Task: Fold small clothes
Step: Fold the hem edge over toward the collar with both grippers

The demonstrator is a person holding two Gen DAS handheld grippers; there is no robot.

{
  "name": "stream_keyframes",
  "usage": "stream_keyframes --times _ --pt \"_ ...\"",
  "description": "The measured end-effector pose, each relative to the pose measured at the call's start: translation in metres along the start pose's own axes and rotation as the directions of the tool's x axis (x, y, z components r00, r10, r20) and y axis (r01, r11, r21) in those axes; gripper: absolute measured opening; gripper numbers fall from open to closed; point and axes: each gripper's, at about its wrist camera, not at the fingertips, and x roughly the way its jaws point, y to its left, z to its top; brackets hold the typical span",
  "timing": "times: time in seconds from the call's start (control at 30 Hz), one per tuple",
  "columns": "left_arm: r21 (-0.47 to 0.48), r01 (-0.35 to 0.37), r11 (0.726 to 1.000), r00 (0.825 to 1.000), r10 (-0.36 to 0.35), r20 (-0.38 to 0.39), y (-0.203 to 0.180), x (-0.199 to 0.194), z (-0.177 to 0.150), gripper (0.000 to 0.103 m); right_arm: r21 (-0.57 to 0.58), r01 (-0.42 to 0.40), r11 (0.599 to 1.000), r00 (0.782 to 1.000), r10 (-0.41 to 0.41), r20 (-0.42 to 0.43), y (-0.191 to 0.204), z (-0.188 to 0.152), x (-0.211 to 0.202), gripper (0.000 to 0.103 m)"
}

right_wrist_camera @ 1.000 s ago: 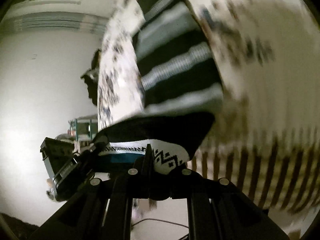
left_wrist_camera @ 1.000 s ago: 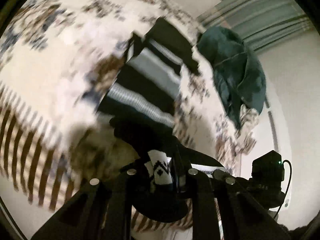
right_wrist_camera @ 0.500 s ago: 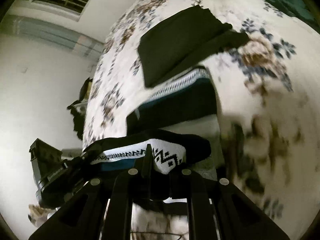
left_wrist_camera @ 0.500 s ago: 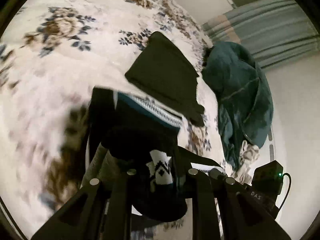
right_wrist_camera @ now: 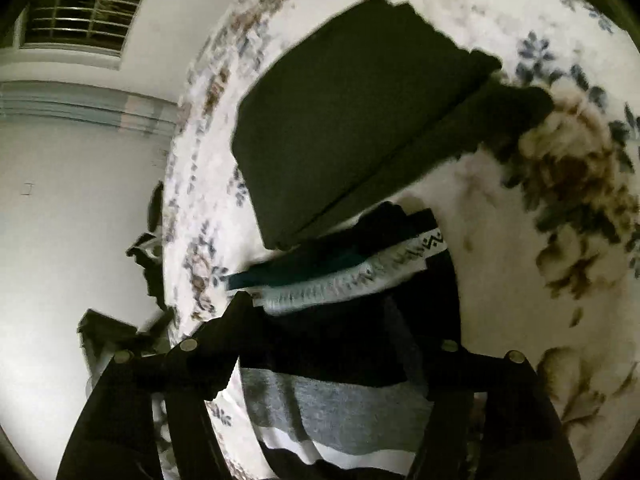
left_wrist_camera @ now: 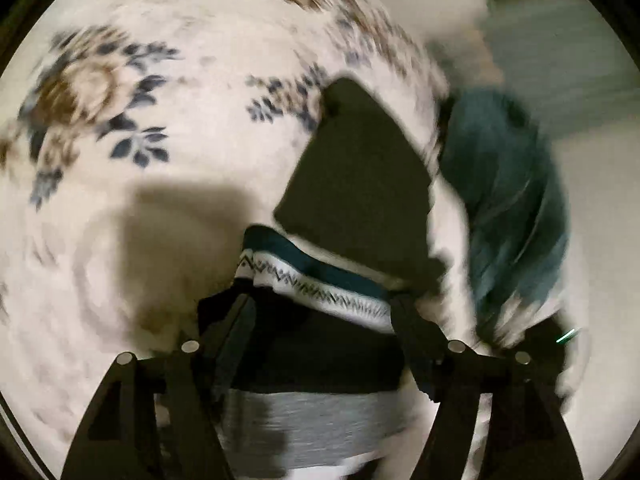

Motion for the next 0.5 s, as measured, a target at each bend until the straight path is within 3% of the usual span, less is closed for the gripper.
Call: stream_keyframes --times 0.1,0.13,0.17,0.2,0.23,0.27,0.3,0.33,0.43,0.5 --pt "0.123 -0.122 0.985 0.988 0.132 -0.075 -0.006 0.034 0.000 0.068 -0.030 0.137 0.990 0.991 -0.137 0.007 -0.009 0.000 0.006 0.076" --pt "0.149 -0.154 0.977 0.984 0.166 -0.066 -0.006 0.041 0.000 0.060 -0.019 0.184 0.983 0.982 -0.184 -0.031 -0.018 0.002 0.020 0.076" --pt "0.170 -0.160 0.972 0.985 0.170 -0.044 -0.006 0.044 -0.001 0.041 0.001 0.199 0.980 0.978 -0.199 -0.061 -0.025 0.004 0.029 0.076" --pt "0.182 -0.148 0.972 0.987 0.157 -0.034 -0.006 0.045 -0.001 0.005 0.048 0.182 0.982 0.978 -0.176 -0.116 -0.035 0.005 0.045 0.076" --pt "0.178 -0.135 0.975 0.990 0.140 -0.018 -0.007 0.043 0.000 0.004 0.073 0.154 0.985 0.979 -0.142 -0.146 -0.040 0.006 0.056 0.074" --pt "0.170 -0.123 0.978 0.992 0.125 0.001 -0.006 0.038 0.001 0.004 0.089 0.122 0.988 0.980 -0.107 -0.166 -0.042 0.008 0.067 0.059" --pt "0.162 -0.121 0.979 0.993 0.120 0.016 -0.004 0.035 0.002 0.004 0.080 0.135 0.988 0.982 -0.122 -0.147 -0.040 0.010 0.072 0.014" --pt "0.152 -0.131 0.980 0.991 0.128 0.027 0.001 0.033 0.005 0.004 0.067 0.164 0.984 0.980 -0.155 -0.123 -0.037 0.012 0.074 0.008" --pt "0.110 -0.161 0.981 0.987 0.162 0.005 0.025 0.040 0.023 0.004 0.060 0.220 0.974 0.975 -0.217 -0.047 -0.033 0.021 0.076 0.007" --pt "0.092 -0.140 0.986 0.989 0.144 -0.029 0.031 0.042 0.025 0.004 0.028 0.254 0.967 0.963 -0.250 -0.099 -0.029 0.021 0.087 0.008"
